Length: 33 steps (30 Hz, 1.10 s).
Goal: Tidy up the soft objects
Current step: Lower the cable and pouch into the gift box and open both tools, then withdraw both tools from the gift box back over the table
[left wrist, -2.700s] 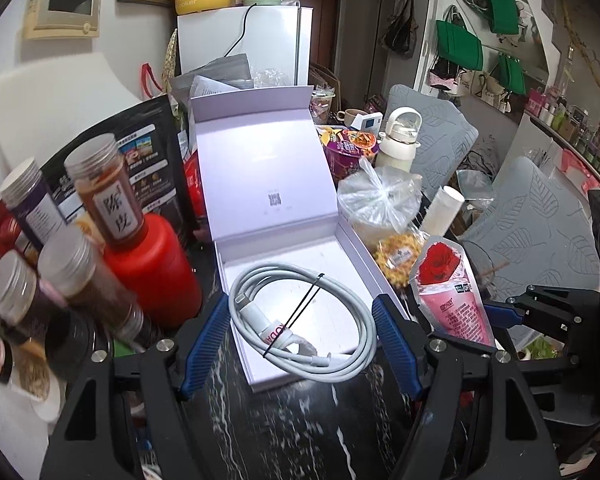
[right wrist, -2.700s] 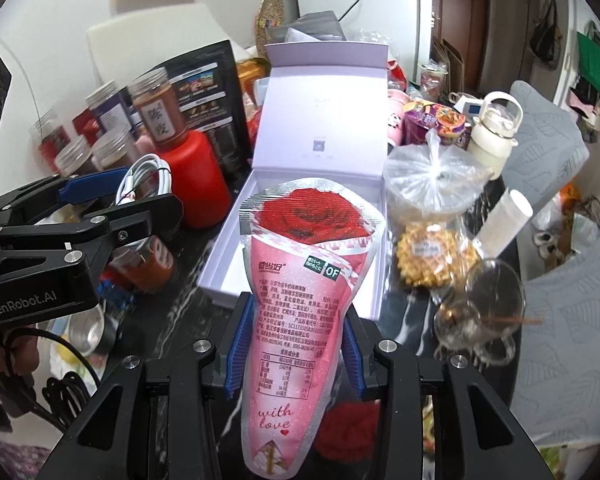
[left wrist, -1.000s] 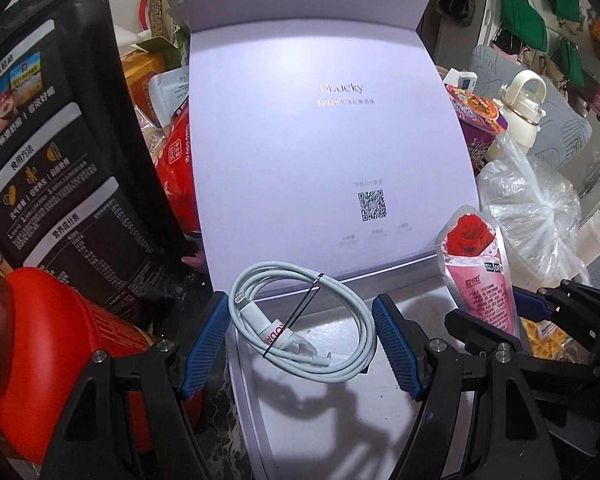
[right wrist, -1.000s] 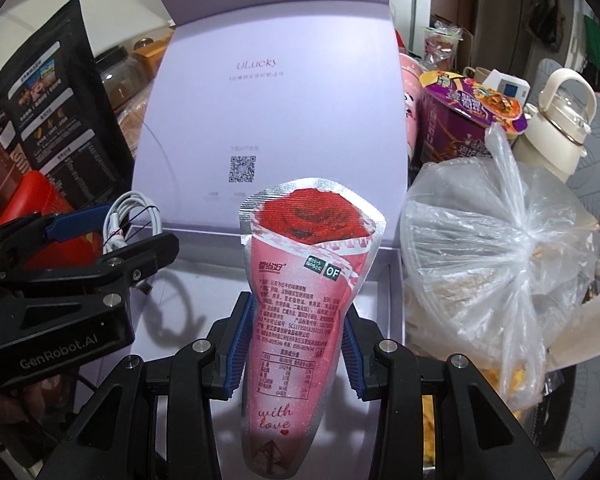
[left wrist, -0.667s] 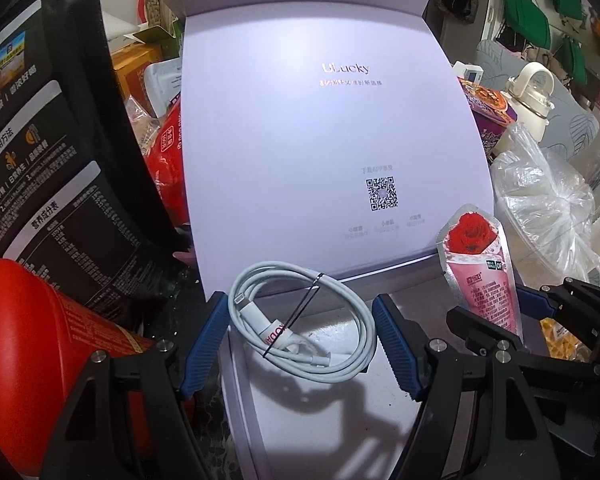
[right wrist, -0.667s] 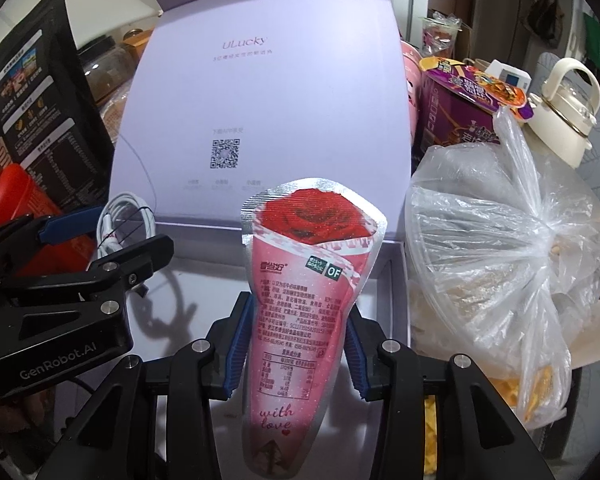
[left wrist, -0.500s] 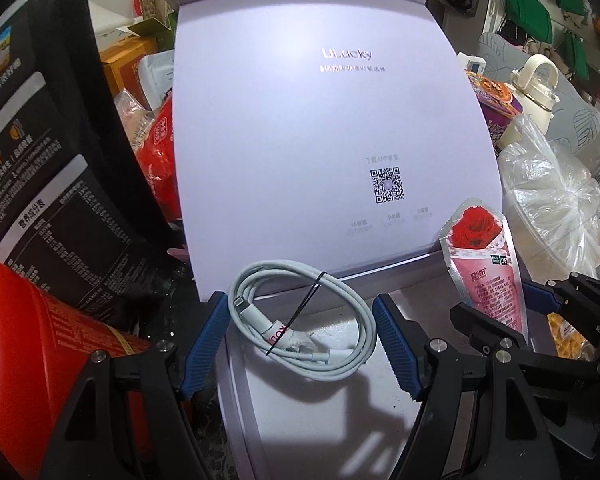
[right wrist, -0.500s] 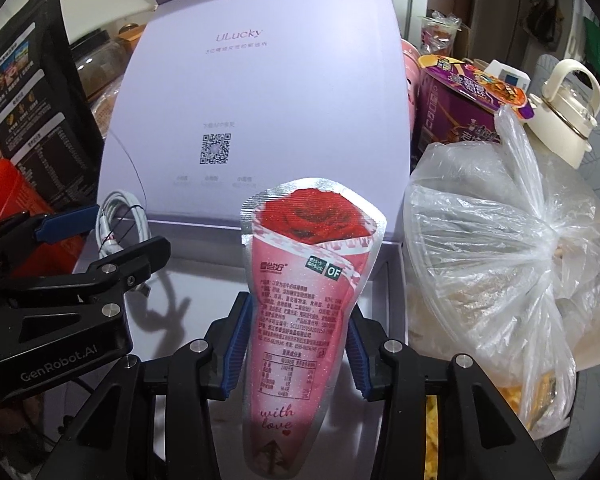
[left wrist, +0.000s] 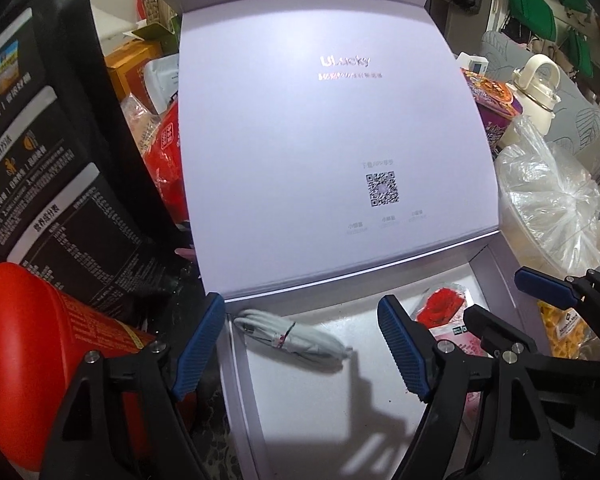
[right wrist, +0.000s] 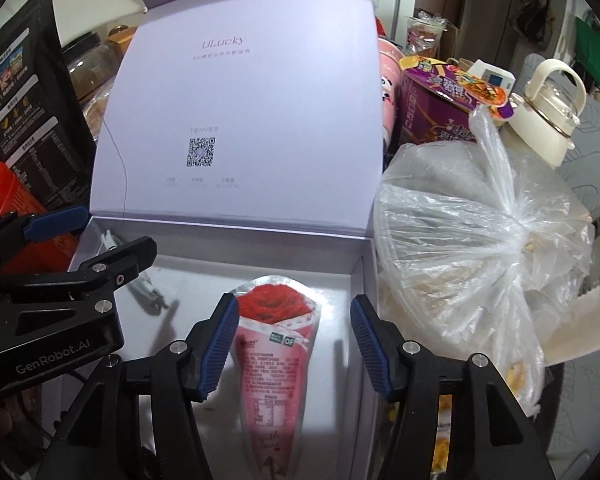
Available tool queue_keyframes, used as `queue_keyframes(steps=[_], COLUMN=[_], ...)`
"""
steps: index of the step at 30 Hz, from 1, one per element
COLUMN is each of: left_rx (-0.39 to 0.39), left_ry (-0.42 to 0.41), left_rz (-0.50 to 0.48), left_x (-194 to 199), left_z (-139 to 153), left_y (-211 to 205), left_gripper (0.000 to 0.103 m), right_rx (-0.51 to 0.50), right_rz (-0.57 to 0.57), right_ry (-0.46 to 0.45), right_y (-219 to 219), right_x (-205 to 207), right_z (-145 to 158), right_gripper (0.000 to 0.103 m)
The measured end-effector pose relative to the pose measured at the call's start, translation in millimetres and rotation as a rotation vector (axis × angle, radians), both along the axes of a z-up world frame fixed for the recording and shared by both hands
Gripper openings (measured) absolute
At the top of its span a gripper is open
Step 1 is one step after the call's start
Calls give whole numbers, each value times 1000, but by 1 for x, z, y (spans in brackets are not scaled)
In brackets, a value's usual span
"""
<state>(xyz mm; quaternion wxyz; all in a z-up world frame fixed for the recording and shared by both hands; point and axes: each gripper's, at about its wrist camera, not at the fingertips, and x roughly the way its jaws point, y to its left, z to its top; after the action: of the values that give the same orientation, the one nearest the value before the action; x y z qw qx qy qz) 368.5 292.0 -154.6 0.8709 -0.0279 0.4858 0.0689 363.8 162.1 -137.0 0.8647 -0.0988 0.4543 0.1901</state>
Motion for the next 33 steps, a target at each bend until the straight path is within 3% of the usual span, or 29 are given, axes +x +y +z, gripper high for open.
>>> queue_keyframes(steps=[18,33], left_rx=[16,34], left_ry=[-90,-217], left_rz=[-7,-18], left_x=[-24,-80], left_z=[69,150], left_y=[-14,-25], left_gripper=[79,79], right_rx=[31,64], right_rz=[-30,-53], right_ry=[-98,-214], right_y=[-28,-49], right_x=[-34,-96], right_z=[66,135], right_gripper=[58,58])
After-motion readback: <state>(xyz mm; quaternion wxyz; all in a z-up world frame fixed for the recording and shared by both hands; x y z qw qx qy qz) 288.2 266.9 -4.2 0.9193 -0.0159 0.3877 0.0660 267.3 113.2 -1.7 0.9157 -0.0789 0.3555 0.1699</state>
